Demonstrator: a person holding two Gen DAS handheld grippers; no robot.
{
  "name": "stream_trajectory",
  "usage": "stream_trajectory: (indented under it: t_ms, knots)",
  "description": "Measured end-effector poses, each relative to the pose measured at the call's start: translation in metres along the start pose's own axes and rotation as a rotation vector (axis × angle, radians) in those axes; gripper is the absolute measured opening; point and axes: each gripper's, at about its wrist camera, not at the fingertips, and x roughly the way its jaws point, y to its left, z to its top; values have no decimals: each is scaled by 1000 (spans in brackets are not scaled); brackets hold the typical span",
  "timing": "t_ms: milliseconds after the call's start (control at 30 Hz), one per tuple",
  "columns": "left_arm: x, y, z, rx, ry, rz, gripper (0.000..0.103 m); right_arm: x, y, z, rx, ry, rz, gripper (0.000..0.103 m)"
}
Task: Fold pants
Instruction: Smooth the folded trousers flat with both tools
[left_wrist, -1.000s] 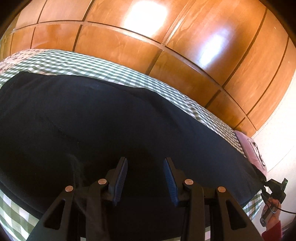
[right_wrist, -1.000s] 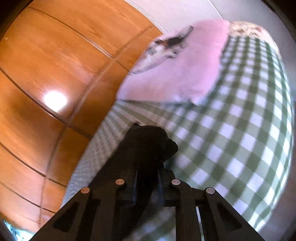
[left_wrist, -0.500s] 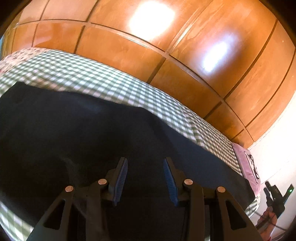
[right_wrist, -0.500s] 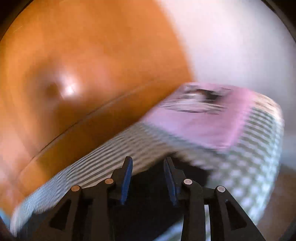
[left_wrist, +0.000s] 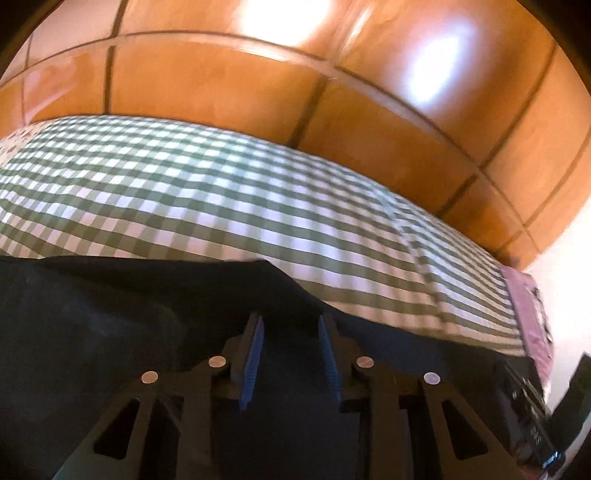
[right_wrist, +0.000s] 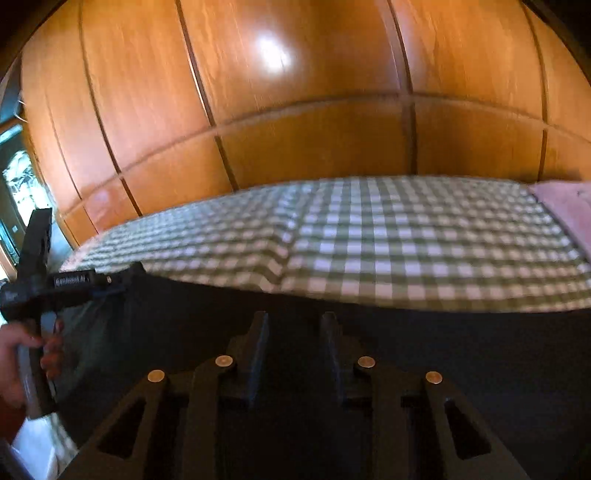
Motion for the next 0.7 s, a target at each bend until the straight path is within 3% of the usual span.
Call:
stream_trajectory:
  t_ms: [67,267,433,600,633,700]
  knots:
    - [13,13,1,-11,-2,10,28,8,-6,0,49,19,16,22]
    - [22,37,8,-103,-44,-58,28,11,-16,-3,104,9,52,22]
    - [4,54,2,-182,-84,-80,27,9,-19,-4,113,-2,65,22]
    - [-38,92,-22,-270,-168,-49,28,10,-18,-3,132,-6,82,22]
    - [-46,97,-28,-261,-184,-20,28,9,-18,-3,133,-7,81,22]
    - [-64,107,-42,-224,-215,116,29,8,-18,-4,132,-7,80,22]
